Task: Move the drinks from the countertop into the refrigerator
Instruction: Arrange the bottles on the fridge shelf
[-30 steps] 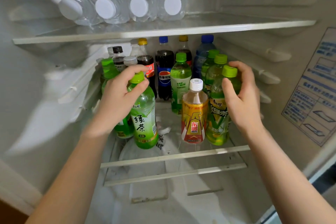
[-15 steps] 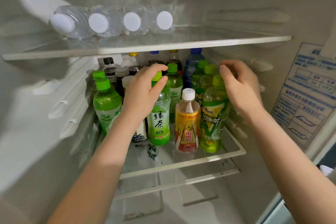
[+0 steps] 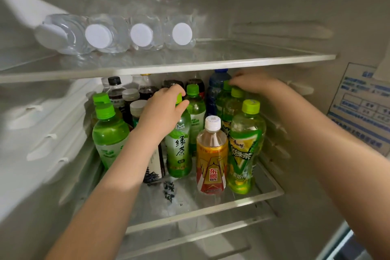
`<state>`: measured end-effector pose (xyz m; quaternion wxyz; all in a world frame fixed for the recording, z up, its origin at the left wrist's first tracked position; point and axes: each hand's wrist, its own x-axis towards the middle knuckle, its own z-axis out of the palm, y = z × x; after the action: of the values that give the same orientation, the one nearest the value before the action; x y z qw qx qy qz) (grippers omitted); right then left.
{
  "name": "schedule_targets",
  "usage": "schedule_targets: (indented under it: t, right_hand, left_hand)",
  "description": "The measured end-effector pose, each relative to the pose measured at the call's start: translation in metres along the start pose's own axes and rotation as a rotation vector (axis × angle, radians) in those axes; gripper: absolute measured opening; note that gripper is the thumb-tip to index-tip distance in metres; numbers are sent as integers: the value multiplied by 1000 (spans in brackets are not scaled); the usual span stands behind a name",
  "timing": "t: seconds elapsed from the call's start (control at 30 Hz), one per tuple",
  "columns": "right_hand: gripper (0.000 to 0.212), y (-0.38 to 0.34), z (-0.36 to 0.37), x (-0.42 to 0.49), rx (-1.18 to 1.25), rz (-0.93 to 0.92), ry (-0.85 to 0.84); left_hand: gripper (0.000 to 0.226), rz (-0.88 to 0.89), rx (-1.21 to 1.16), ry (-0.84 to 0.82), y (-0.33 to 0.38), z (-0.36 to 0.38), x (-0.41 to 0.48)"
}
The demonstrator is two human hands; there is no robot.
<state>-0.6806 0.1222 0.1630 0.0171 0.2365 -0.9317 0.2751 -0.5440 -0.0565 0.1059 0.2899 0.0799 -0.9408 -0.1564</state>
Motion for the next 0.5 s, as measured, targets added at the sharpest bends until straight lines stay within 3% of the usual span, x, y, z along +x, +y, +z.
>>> schedule_targets:
  t: [0.33,0.5]
  right_hand:
    - [34,-4,5,20,16,46,-95]
    - [40,-4,2,14,-135,69,5]
  left_hand:
    - [36,11,-36,-63,-8,-2,2]
    - [36,28,-42,-49,-8,0,1]
